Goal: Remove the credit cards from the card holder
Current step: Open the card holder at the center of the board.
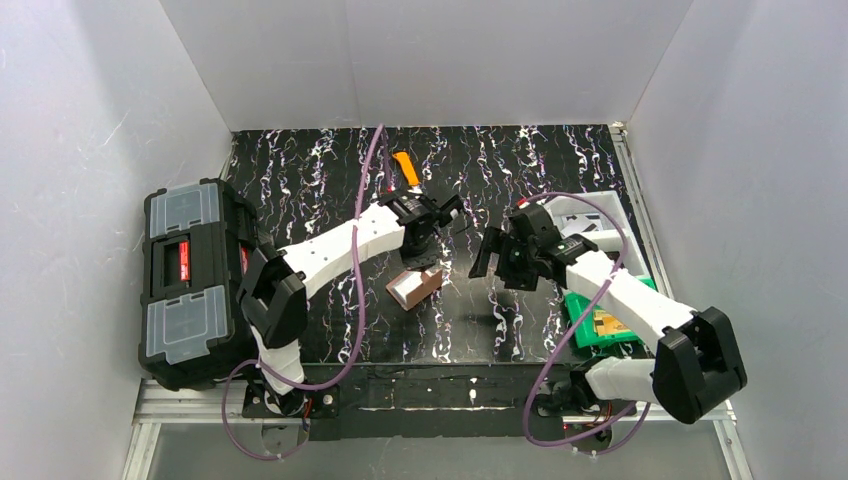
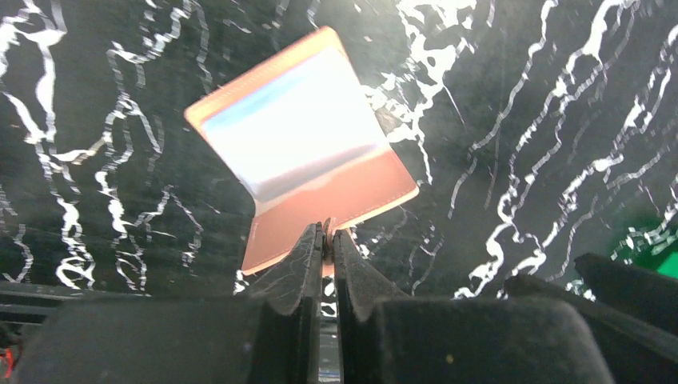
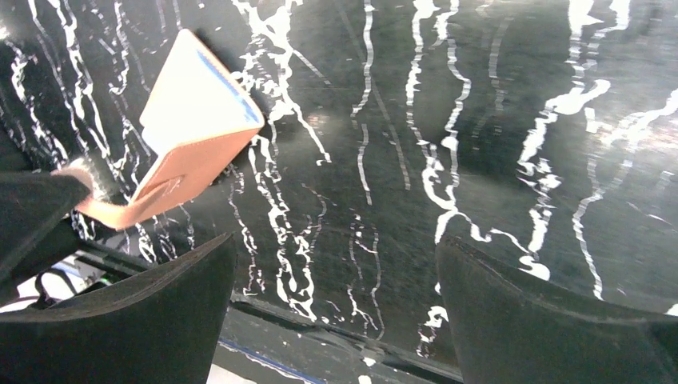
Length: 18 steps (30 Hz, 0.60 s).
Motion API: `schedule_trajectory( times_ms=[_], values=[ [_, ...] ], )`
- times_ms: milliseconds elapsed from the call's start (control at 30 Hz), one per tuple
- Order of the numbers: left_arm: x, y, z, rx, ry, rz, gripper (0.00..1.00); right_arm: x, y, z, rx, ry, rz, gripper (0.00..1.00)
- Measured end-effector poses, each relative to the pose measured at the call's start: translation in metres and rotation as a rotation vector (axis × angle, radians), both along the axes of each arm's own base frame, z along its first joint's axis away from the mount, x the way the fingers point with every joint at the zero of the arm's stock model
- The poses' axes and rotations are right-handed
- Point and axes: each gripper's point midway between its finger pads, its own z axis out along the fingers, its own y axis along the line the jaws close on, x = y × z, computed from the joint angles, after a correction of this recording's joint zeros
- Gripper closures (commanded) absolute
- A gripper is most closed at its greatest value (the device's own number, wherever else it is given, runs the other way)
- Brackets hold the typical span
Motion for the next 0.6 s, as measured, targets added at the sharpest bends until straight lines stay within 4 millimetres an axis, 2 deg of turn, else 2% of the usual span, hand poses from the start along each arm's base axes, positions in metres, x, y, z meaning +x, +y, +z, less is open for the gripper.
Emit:
schedule_trajectory(
  times_ms=[100, 267, 300, 367, 467, 600],
  values=[
    [-0.007, -0.017, -0.004, -0.031, 0.025, -0.028, 1.0, 0.0, -0.013, 0.004, -0.016, -0.006, -0.033, 0.0],
    [-0.025, -0.049, -0.025, -0.091, 0.113, -0.084, 1.0, -0.009, -0.03, 0.015, -0.02, -0.042, -0.071, 0.0],
    [-0.029, -0.056, -0.031, -0.107, 0.132, -0.096, 0.96, -0.012, -0.031, 0.016, -0.02, -0.042, -0.073, 0.0],
    [-0.035, -0.064, -0.043, -0.131, 0.17, -0.118, 0.76, -0.017, -0.035, 0.014, -0.022, -0.035, -0.08, 0.0],
    [-0.044, -0.073, -0.059, -0.161, 0.23, -0.161, 0.55, -0.022, -0.038, 0.008, -0.027, -0.018, -0.091, 0.0],
    [-0.048, -0.087, -0.068, -0.211, 0.267, -0.222, 0.33, -0.026, -0.04, 0.001, -0.037, 0.006, -0.096, 0.0]
  ],
)
